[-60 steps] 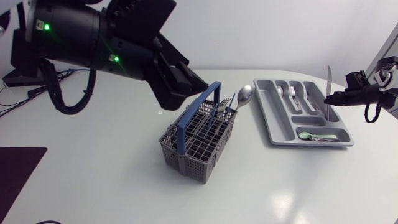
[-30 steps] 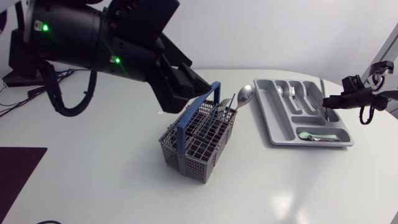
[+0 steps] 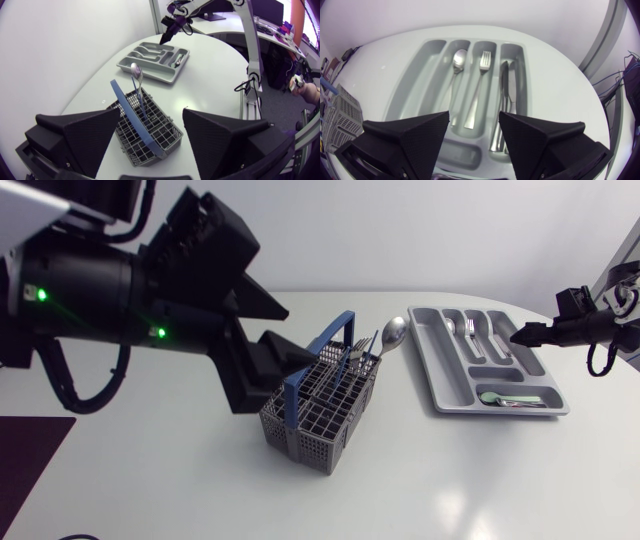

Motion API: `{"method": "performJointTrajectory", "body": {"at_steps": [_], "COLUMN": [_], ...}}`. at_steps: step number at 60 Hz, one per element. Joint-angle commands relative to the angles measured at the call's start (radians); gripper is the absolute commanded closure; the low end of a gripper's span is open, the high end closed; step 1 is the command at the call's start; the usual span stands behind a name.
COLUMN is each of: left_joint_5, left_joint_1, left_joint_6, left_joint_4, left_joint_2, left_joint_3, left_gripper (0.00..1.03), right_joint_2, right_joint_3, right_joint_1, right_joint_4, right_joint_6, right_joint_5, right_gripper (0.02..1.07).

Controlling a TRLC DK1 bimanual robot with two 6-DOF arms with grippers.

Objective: Unload the cutlery basket into the drawer organizer.

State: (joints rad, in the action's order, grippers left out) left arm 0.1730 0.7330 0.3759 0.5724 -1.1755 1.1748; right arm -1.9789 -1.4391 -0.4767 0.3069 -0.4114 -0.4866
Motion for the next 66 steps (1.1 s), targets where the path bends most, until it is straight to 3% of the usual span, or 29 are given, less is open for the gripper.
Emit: {"method": "performJointTrajectory", "body": {"at_steps": [1, 18, 33, 47, 66], "left_joint_5": [-0.013, -0.05, -0.164, -0.17, -0.202], "left_joint_1": [0.022, 0.1, 0.194, 0.164, 0.106], "left_joint_6": [0.029, 0.08, 0.279, 0.365, 0.4], "left_joint_4": [-0.02, -0.078, -0.186, -0.233, -0.318], "left_joint_2": [0.022, 0.045, -0.065, -0.22, -0.412], "left_joint_3": [-0.075, -0.129, -0.095, -0.009, 0.102], "left_gripper": [0.05, 0.05, 0.06, 0.06, 0.1], "right_joint_2": [0.095, 0.368, 0.577, 0.727, 0.845], "right_joint_3": [0.088, 0.341, 0.517, 0.646, 0.747], "right_joint_1": [0.036, 0.184, 0.293, 0.357, 0.563], "right_joint_4": [-0.009, -0.003, 0.009, 0.02, 0.003], "right_joint_6": [0.003, -0.017, -0.032, -0.049, -0.037], "right_joint_5": [-0.029, -0.142, -0.148, -0.148, -0.127], "right_gripper": [0.31, 0.31, 0.31, 0.31, 0.31]}}
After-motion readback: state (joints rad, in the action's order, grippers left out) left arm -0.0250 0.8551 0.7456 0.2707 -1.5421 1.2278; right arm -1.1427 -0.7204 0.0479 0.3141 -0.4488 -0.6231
